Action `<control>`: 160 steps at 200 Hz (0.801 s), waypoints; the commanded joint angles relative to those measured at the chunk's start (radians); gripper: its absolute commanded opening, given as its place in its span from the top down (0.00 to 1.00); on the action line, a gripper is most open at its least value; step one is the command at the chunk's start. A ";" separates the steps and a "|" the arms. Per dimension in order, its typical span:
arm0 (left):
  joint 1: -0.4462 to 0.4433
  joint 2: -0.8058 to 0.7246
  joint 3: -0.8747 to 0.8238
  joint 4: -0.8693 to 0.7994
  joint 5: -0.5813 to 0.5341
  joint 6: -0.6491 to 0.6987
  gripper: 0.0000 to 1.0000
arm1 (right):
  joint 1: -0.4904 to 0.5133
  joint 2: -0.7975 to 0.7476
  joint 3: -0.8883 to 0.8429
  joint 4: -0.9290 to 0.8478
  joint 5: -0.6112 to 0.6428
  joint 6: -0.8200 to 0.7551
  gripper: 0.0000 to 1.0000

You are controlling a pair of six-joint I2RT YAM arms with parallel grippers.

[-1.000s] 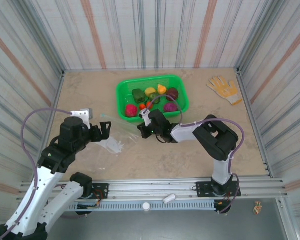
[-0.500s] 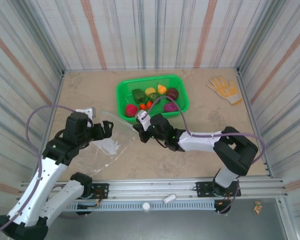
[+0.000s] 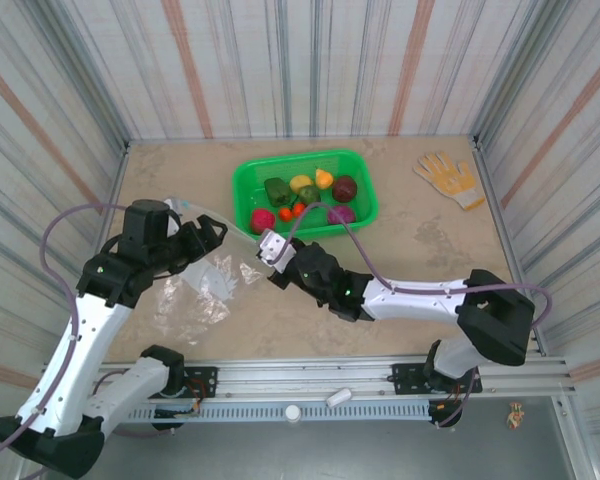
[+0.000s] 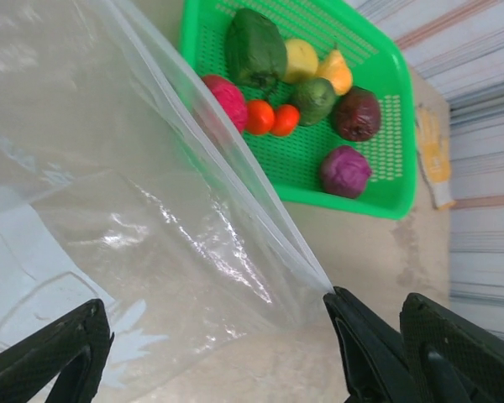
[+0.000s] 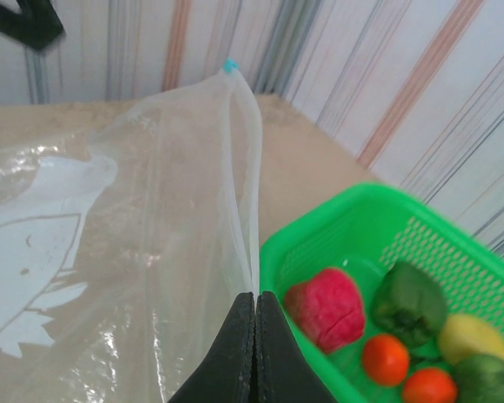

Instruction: Place the food in the zip-top bag and seal the zipper

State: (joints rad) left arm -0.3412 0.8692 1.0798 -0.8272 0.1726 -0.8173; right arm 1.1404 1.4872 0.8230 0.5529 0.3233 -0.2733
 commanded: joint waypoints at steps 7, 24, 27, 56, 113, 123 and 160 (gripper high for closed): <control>0.005 0.031 0.038 0.075 0.169 -0.110 0.12 | 0.046 -0.048 0.028 0.083 0.132 -0.176 1.00; 0.005 0.062 0.053 0.082 0.189 -0.125 0.14 | 0.075 -0.054 0.029 0.098 0.153 -0.226 1.00; 0.005 0.065 0.056 0.083 0.187 -0.126 0.15 | 0.080 -0.056 0.030 0.101 0.156 -0.232 1.00; 0.007 0.077 0.047 0.100 0.166 -0.126 0.16 | 0.118 -0.069 0.043 0.108 0.172 -0.272 1.00; 0.035 0.038 0.011 0.132 0.167 -0.104 0.27 | 0.148 -0.076 0.059 0.116 0.227 -0.313 1.00; 0.042 0.020 -0.001 0.153 0.172 -0.085 0.28 | 0.148 -0.077 0.058 0.121 0.244 -0.308 1.00; 0.068 -0.032 -0.045 0.225 0.194 -0.054 0.34 | 0.144 -0.079 0.048 0.118 0.245 -0.271 1.00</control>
State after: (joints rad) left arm -0.2901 0.8669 1.0588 -0.6632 0.3336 -0.9112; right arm 1.2846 1.4387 0.8532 0.6437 0.5350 -0.5606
